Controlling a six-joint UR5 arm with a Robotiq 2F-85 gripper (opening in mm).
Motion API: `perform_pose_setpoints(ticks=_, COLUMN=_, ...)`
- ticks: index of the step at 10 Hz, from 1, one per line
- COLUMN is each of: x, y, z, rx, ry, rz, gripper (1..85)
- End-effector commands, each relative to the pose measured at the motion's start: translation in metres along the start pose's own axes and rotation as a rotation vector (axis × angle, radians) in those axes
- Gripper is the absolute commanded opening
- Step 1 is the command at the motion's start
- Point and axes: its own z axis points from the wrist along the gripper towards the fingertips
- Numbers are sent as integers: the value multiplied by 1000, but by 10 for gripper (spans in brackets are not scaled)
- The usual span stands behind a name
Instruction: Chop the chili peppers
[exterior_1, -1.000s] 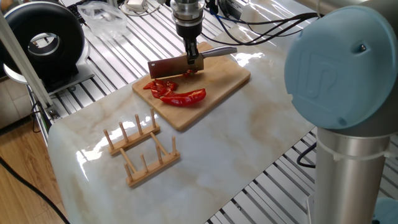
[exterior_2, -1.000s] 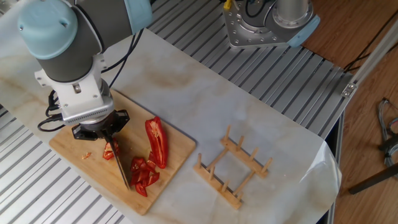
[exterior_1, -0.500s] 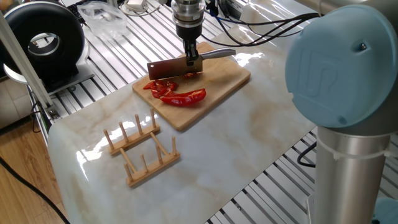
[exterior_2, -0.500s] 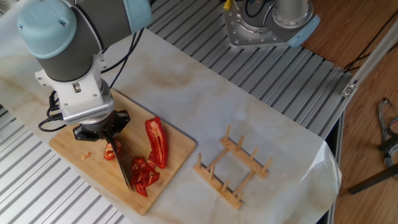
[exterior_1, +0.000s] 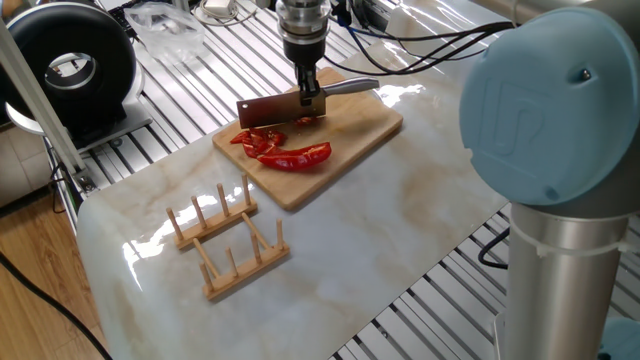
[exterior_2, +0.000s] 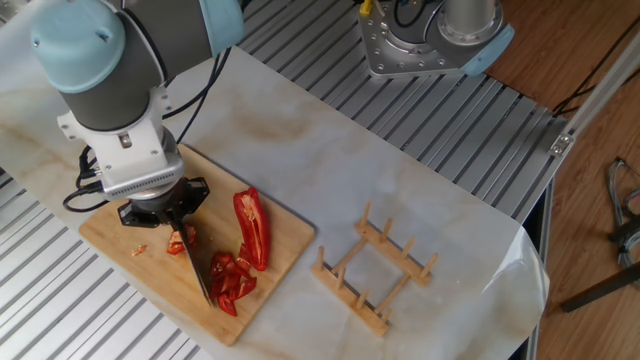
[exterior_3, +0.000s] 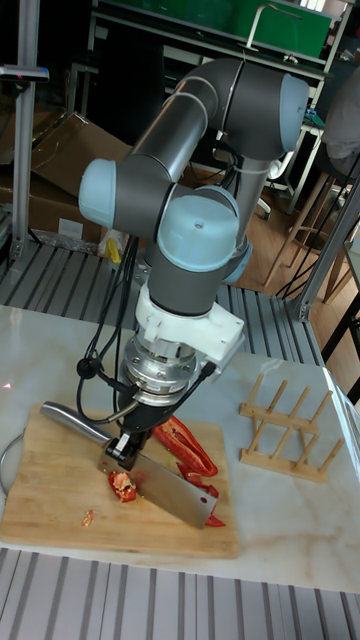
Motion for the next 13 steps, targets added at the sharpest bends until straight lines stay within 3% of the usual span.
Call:
perform_pose_setpoints(ticks=1, x=6, y=-4, z=-5, rx=20, ry=10, rz=-15, gripper=13)
perform_pose_setpoints(ticks=3, x=1, y=-4, z=-8, rx=28, ry=-12, rz=-24, gripper=13)
perform_pose_setpoints(ticks=6, x=-21, y=-1, z=-1, rx=19, ry=-106, rz=-27, gripper=13)
perform_pose_setpoints(ticks=11, x=-29, y=2, z=-7, rx=1, ry=-124, rz=-30, gripper=13)
perform_pose_setpoints(ticks=13, x=-40, y=5, z=-5, rx=-15, ry=-166, rz=-28, gripper=13)
